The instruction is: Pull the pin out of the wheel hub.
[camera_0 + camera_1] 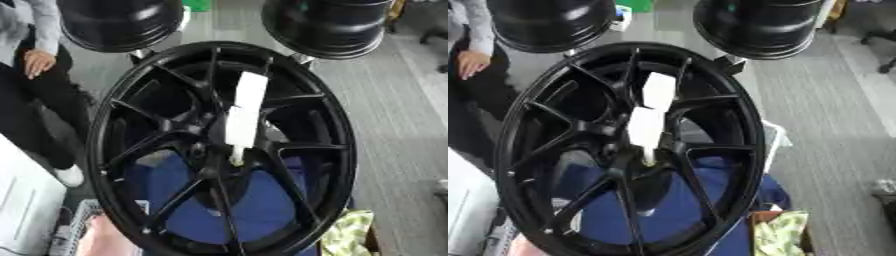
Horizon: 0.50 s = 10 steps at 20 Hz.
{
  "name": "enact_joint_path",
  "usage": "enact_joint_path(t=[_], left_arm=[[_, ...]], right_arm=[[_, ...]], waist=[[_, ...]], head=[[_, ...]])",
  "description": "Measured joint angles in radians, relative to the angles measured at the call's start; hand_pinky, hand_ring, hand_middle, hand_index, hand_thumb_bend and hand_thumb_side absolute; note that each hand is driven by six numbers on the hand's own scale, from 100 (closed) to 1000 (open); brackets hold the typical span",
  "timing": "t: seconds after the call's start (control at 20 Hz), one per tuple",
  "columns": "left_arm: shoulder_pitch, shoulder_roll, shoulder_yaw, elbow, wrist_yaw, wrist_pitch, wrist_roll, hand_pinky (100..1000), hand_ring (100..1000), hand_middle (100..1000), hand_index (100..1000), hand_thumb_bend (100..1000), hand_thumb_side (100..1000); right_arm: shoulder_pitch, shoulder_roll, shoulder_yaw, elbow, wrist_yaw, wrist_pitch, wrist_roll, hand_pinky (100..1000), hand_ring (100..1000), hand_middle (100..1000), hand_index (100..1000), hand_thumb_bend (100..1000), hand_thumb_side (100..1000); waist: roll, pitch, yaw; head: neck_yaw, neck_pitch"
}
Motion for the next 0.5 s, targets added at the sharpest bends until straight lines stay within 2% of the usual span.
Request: enact_joint_path(t=[0.3, 0.5], left_arm=[[-0.001, 0.0, 0.0, 0.0, 0.0, 0.0, 0.0, 641, 986, 733, 767, 512, 730], [-0.005, 0.0, 0.0, 0.0, 0.0, -0.002, -0.002, 641, 987, 734, 767, 512, 730]], right_arm=[[-0.08, 0.143, 0.047, 0.162, 0.074, -0.073, 0.072, 903, 899, 875, 913, 100, 613], [-0.096, 0.195, 0.066, 0.215, 0.09, -0.101, 0.101, 904, 904, 882, 915, 100, 665]], waist=[[0.0, 0.0, 0.0], [0.0, 0.0, 0.002]], head=[[-0.007, -0.001], [-0.01, 0.0]])
